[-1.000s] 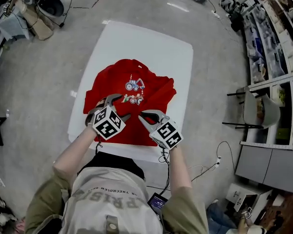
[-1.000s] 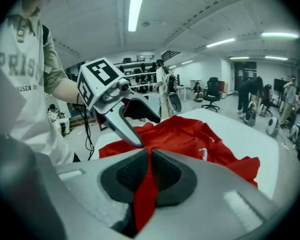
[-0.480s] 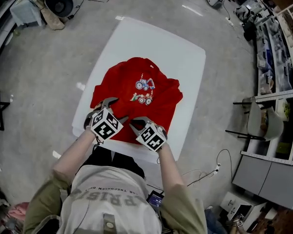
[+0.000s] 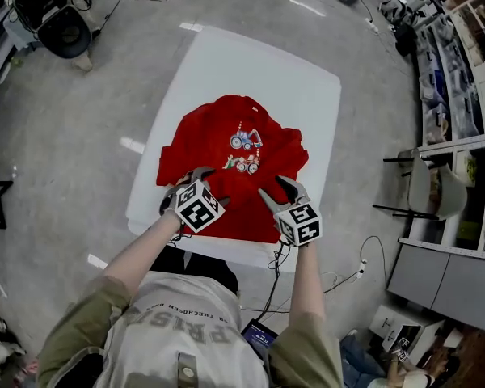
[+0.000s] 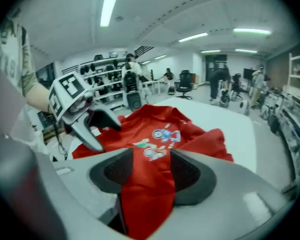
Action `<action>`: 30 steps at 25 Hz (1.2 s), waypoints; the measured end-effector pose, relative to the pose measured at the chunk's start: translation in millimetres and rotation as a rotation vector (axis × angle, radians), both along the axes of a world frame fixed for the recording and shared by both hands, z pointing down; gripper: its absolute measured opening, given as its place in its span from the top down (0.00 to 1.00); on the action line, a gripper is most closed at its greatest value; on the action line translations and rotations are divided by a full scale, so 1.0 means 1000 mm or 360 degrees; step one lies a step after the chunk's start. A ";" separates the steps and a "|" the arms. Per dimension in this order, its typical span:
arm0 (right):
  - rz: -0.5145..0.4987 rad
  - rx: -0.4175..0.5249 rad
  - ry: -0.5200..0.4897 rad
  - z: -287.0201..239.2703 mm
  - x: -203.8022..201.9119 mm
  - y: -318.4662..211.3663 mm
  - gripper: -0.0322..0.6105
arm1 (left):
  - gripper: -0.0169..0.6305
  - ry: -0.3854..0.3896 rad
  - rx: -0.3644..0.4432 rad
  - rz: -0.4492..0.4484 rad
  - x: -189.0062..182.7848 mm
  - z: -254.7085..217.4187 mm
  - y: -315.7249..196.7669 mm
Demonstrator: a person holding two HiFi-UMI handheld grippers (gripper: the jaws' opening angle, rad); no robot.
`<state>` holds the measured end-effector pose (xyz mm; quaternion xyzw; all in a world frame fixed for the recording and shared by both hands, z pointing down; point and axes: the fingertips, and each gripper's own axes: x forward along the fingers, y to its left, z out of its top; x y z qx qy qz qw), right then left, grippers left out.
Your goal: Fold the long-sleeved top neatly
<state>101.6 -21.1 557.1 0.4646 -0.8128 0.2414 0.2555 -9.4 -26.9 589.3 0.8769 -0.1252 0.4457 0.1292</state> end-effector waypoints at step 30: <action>-0.0143 -0.0245 -0.0036 0.042 0.028 -0.085 0.61 | 0.84 -0.0352 0.0165 -0.0397 -0.071 0.021 0.034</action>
